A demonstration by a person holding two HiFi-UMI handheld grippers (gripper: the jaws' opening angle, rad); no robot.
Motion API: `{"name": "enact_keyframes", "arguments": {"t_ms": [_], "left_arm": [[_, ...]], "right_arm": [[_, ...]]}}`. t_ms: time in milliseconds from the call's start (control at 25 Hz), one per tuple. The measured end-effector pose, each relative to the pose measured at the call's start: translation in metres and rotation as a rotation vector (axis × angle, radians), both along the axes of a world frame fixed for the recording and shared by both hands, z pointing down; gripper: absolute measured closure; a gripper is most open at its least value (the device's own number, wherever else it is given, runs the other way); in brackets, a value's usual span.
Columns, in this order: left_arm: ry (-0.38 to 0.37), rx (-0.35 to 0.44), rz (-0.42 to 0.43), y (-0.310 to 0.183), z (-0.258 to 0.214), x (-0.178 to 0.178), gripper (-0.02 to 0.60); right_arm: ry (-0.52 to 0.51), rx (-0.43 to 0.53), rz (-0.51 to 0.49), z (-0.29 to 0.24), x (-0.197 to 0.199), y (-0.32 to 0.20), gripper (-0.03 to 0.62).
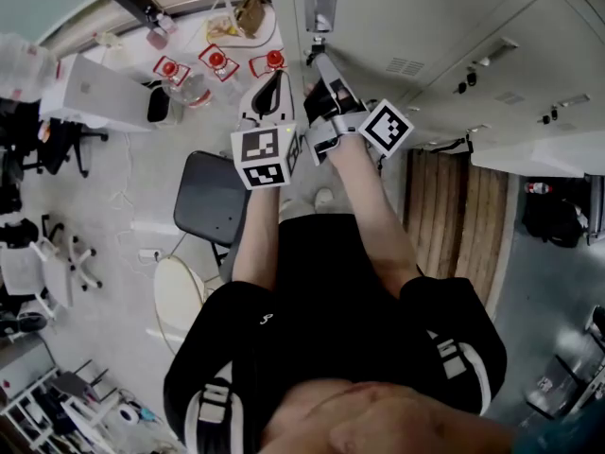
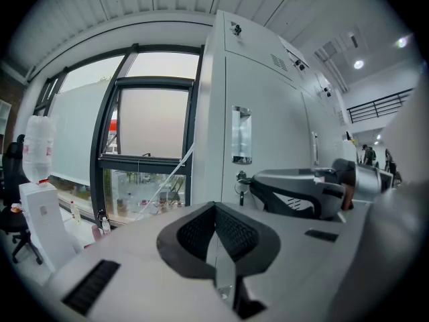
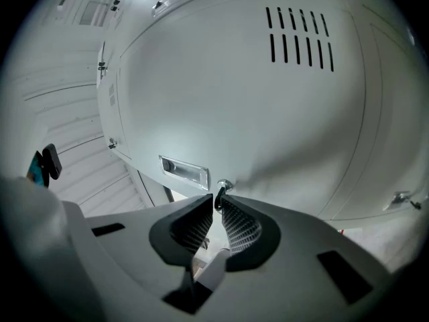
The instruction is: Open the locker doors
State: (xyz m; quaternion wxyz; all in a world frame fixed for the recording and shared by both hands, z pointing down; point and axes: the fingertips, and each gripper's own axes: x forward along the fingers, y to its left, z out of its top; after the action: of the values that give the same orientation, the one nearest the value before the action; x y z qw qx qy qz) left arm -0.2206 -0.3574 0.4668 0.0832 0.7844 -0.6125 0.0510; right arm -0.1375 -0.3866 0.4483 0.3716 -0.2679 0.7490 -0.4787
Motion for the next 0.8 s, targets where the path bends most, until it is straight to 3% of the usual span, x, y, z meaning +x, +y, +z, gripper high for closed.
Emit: {"name": "enact_keyframes", "arguments": {"t_ms": [200, 400, 800], "left_arm": [[0.007, -0.007, 0.0, -0.002, 0.004, 0.001, 0.572], [0.008, -0.007, 0.011, -0.003, 0.005, 0.007, 0.572], [0.033, 0.011, 0.037, -0.004, -0.002, 0.016, 0.572]], "right_arm": [[0.002, 0.035, -0.011, -0.003, 0.003, 0.002, 0.549], [0.107, 0.096, -0.006, -0.009, 0.005, 0.005, 0.542], [0.531, 0.248, 0.102, -0.016, 0.009, 0.011, 0.54]]}}
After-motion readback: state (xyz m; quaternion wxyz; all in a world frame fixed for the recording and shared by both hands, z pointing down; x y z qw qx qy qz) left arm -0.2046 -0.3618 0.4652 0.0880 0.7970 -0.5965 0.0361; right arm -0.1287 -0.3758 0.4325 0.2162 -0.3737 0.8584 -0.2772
